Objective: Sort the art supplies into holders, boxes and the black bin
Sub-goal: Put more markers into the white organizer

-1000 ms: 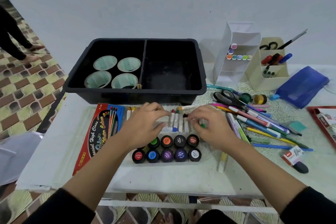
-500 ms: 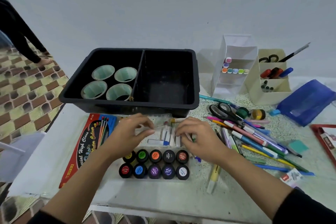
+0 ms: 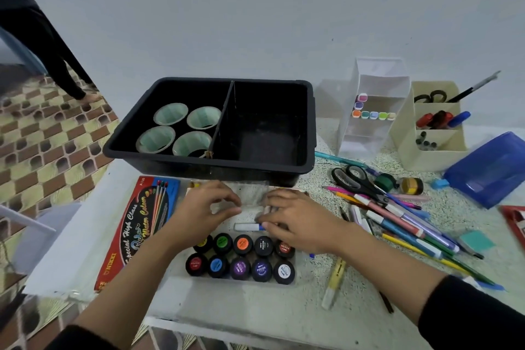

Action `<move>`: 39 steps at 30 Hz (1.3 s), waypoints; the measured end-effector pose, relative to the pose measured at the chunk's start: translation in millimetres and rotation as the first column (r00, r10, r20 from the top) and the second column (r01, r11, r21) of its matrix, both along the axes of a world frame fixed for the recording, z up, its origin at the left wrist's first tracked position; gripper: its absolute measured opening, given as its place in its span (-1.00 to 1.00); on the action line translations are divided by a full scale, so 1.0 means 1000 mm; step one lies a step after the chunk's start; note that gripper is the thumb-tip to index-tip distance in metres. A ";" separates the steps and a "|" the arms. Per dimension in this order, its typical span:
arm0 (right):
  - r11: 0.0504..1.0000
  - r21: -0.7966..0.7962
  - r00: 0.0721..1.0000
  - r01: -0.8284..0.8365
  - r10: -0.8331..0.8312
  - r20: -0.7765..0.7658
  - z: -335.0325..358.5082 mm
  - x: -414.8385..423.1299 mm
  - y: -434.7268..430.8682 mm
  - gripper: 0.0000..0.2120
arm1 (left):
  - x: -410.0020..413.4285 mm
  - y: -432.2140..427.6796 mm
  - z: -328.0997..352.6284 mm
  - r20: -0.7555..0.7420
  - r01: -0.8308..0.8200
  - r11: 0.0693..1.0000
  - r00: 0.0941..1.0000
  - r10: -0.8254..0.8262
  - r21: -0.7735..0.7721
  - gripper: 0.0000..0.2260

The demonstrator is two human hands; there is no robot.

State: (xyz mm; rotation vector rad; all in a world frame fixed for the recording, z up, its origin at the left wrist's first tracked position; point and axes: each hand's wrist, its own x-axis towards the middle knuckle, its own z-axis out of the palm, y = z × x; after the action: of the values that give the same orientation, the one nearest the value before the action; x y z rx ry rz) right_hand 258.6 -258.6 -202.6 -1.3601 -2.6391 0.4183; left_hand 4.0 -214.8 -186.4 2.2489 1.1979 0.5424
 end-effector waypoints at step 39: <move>0.973 0.169 0.966 0.158 -0.117 -0.231 0.003 -0.081 0.026 -0.81 | -0.066 0.015 0.013 0.010 -0.258 0.966 0.966 0.258 0.016 -0.81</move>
State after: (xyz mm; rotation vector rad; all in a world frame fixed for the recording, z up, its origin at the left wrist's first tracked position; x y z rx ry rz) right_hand 177.7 -232.6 -199.2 -1.3434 -2.3238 0.2777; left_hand -62.4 -199.8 -173.3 2.1148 1.4988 0.6621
